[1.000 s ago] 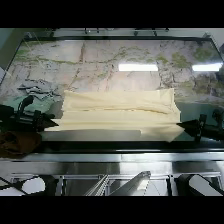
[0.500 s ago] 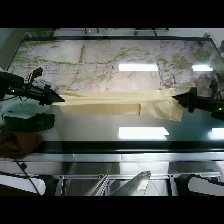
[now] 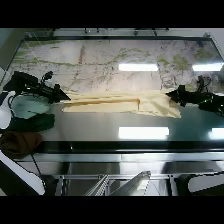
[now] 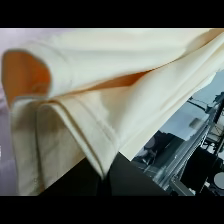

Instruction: Fold the shirts.

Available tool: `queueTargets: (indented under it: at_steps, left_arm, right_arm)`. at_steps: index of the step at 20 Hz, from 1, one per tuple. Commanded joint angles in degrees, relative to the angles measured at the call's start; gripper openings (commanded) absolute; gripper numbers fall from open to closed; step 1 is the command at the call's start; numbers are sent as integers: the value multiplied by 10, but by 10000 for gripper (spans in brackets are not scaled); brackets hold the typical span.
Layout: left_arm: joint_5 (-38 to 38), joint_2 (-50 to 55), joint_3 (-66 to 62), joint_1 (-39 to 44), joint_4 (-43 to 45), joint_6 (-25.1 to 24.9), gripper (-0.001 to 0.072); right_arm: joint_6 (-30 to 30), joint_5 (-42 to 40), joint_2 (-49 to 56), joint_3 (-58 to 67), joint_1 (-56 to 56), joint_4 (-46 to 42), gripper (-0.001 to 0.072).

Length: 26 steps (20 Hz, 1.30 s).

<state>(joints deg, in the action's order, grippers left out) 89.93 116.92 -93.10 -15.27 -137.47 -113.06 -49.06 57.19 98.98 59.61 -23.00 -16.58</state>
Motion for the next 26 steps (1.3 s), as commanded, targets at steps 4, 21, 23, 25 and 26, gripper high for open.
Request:
queueTargets:
  at_steps: [4, 21, 23, 25, 26]
  left_arm:
    - [39, 17, -56, -11, -3, 48, 552]
    - [152, 16, -192, 39, -2, 123, 21]
    - [142, 16, -192, 57, -3, 119, 20]
    - [127, 16, -192, 84, -3, 119, 20]
    - [112, 16, -192, 102, -2, 118, 20]
  right_arm:
    - [26, 34, 10, 15, -8, -32, 392]
    - [-109, 93, 42, 76, 17, -240, 605]
    - [-110, 96, 42, 76, 43, -232, 491]
    - [-108, 98, 42, 76, 64, -231, 252]
    - [-108, 100, 42, 76, 70, -228, 20]
